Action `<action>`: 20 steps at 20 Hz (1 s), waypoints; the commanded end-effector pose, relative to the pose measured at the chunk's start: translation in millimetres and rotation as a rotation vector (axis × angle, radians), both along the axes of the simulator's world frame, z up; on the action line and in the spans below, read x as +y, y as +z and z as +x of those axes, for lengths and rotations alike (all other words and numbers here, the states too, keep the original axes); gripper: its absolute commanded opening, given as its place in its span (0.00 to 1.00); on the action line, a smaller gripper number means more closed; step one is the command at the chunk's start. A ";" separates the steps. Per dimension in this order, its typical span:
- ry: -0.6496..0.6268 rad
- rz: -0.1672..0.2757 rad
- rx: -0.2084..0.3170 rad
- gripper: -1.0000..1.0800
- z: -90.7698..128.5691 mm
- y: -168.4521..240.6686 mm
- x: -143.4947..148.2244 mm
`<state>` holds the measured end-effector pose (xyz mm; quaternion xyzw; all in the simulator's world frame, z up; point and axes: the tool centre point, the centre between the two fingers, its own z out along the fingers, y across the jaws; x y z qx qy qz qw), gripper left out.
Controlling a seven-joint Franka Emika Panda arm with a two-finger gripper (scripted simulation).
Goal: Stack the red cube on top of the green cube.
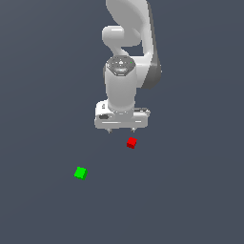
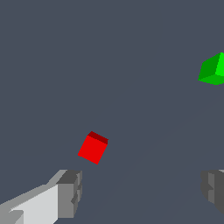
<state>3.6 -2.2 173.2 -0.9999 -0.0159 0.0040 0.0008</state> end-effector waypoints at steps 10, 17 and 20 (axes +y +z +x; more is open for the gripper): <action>-0.048 0.000 -0.001 0.96 -4.1 -10.6 4.9; -0.150 -0.001 -0.003 0.96 -12.0 -33.6 16.0; -0.211 -0.002 -0.004 0.96 -16.0 -47.4 23.1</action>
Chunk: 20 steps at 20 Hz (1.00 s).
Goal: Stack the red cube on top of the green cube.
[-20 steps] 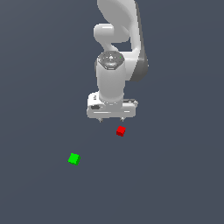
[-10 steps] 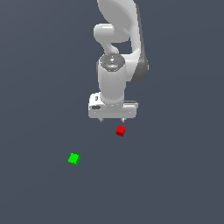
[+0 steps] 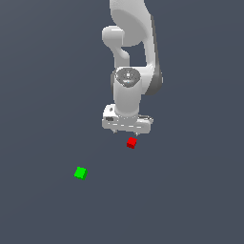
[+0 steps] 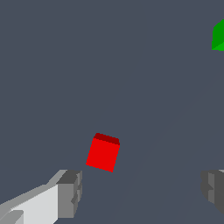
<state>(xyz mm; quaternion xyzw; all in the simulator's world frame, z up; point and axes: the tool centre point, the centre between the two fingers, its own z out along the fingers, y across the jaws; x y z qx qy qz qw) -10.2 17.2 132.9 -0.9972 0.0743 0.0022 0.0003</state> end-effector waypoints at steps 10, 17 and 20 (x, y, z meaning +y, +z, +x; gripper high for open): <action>-0.212 -0.002 -0.003 0.96 -10.2 -48.4 26.4; -0.272 -0.002 -0.004 0.96 -11.2 -62.2 34.4; -0.279 -0.002 -0.005 0.96 -11.1 -64.0 35.6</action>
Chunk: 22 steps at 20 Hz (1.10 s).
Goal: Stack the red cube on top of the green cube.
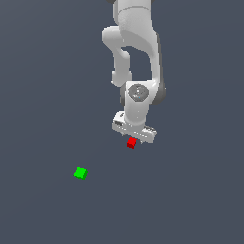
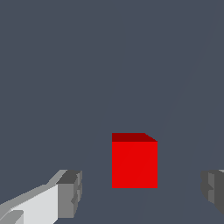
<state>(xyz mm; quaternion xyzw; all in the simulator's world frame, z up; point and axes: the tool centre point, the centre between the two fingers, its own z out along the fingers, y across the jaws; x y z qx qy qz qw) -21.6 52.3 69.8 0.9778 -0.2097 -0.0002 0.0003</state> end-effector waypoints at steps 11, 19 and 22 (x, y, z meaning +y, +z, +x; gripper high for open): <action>-0.002 0.000 0.000 0.96 0.4 -8.3 0.1; -0.002 0.000 0.000 0.96 -0.3 -43.5 -0.4; -0.001 0.001 -0.001 0.96 0.3 -49.0 -0.1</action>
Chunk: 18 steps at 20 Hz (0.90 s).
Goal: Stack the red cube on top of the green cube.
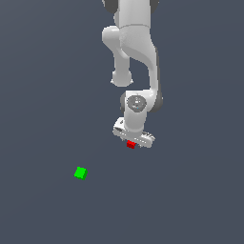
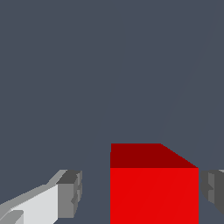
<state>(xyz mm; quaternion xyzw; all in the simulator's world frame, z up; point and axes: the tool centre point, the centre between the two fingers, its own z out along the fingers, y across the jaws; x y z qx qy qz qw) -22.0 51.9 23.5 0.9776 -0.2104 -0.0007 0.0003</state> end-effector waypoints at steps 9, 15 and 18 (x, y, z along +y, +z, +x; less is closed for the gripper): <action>0.000 0.000 -0.002 0.00 1.1 -3.6 0.2; 0.001 0.001 -0.001 0.00 0.9 -2.1 0.7; 0.001 0.001 -0.001 0.00 0.6 4.1 0.7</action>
